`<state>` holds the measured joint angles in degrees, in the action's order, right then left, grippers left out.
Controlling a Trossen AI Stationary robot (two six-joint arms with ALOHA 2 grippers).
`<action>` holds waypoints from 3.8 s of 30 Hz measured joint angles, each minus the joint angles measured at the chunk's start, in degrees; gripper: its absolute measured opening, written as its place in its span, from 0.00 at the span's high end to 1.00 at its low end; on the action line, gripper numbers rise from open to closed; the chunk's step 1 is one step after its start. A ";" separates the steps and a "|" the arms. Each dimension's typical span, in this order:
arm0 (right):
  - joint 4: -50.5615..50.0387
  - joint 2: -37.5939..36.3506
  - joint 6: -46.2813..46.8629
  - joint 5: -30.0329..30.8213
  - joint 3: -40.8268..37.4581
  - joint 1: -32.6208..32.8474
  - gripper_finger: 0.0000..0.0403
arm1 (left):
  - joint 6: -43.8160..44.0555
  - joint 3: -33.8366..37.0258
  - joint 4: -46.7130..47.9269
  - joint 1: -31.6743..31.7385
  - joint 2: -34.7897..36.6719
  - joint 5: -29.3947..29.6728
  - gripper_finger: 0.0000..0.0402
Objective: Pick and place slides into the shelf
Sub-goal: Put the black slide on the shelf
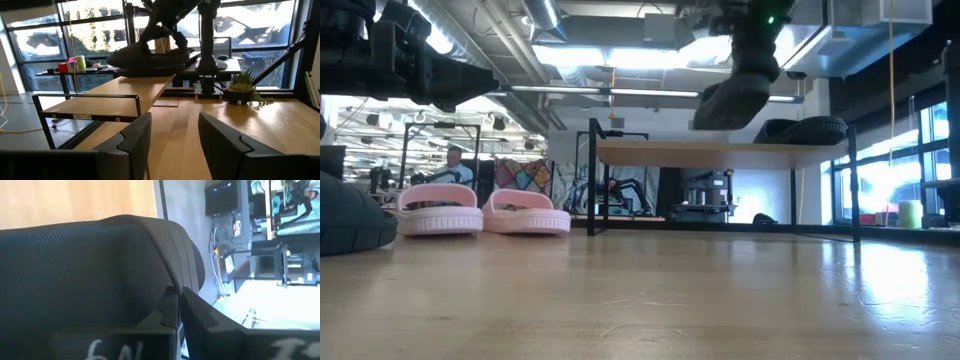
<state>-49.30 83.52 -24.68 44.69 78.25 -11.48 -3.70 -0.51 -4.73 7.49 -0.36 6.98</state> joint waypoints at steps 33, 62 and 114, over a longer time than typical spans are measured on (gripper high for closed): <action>3.20 0.01 -1.32 -1.71 -8.26 -4.49 0.87 | 0.00 0.00 0.04 -0.02 0.00 0.00 0.61; 0.55 -0.01 -1.36 -1.76 -8.26 -4.46 0.85 | 0.01 0.00 0.04 -0.01 0.00 0.01 0.61; -5.73 -0.76 24.33 2.88 4.31 19.12 0.60 | 0.02 0.00 0.04 0.00 0.00 0.02 0.61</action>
<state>-55.03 82.76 -0.35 47.57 82.57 7.64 -3.68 -0.51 -4.69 7.49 -0.36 7.01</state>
